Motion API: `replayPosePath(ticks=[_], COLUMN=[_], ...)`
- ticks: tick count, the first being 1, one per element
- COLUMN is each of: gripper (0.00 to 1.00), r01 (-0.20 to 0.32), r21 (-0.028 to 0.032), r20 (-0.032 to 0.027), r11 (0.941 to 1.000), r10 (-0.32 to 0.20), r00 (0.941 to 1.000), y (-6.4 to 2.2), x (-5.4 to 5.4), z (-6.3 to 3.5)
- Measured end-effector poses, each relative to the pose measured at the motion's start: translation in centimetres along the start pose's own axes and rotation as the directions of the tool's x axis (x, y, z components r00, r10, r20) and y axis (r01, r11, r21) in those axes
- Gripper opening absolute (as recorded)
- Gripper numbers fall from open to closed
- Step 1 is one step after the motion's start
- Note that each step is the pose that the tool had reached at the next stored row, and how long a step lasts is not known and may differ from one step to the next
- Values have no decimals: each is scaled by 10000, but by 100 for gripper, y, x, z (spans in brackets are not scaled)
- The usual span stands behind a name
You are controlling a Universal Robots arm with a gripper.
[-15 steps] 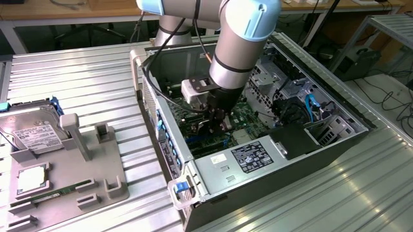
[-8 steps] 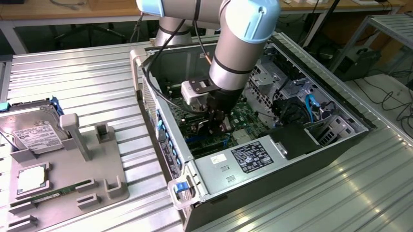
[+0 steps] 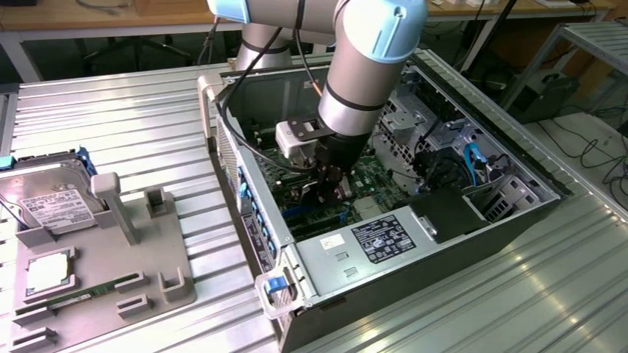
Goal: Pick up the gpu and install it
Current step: 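Insert the gpu into the slot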
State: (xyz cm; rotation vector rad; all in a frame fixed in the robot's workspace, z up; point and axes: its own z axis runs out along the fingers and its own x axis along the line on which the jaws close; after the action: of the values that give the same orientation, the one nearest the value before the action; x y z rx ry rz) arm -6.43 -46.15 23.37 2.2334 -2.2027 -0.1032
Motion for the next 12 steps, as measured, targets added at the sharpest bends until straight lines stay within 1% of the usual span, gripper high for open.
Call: replayPosePath(ticks=[12], gripper=[28], r01=[-48], r21=[2], r20=[4], r11=[10000], r10=[48], r00=[10000], y=[0], x=[0], z=[3])
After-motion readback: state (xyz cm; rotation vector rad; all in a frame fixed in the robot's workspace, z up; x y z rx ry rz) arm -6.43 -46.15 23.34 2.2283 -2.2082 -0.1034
